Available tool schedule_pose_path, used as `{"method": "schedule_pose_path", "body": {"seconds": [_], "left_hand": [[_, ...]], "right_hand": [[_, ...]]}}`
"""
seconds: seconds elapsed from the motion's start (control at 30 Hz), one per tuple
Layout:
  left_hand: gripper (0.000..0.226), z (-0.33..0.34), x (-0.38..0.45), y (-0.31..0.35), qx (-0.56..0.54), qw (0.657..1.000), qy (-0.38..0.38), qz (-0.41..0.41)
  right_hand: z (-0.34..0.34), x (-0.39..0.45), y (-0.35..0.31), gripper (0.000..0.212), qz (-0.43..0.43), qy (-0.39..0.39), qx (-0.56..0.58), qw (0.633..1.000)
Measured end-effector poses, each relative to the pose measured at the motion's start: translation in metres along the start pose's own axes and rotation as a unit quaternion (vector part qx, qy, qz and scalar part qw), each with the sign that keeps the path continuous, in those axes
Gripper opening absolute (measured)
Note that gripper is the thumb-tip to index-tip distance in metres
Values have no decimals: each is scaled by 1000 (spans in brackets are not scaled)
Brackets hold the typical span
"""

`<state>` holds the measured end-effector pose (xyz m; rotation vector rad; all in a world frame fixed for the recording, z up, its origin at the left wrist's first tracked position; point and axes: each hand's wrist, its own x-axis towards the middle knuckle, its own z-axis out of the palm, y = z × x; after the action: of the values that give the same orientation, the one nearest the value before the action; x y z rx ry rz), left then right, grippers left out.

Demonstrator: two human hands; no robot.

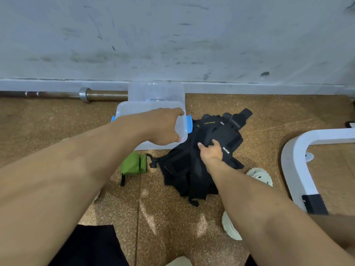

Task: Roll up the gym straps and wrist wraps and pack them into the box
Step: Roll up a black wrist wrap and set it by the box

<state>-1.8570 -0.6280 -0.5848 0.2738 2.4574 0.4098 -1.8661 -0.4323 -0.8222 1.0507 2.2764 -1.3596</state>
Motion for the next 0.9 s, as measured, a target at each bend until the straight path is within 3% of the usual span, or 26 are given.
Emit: {"method": "schedule_pose_path", "body": {"seconds": [0.13,0.37,0.57,0.67,0.77,0.9], "left_hand": [[82,-5,-7,-3,-6,1000,5,2],[82,-17,-24,-11,-30,999,33,10],[78,-17,-41,-7,-143,986,74,37],[65,-23,-44,2,-359,928,98,16],[60,-35,-50,5,-587,805,81,-33],[76,-43,-57,-6,-691,722,6,-28]], "right_hand": [[-4,-10,-6,38,-34,26,-6,999],[-51,-30,-74,20,-169,45,2,985],[-121,-74,-160,7,-310,-41,-63,948],[-149,-113,-196,18,-369,-84,-84,922],[-170,-159,-213,5,-422,-134,-66,894],[-177,-213,-210,8,-460,-251,-43,850]]}}
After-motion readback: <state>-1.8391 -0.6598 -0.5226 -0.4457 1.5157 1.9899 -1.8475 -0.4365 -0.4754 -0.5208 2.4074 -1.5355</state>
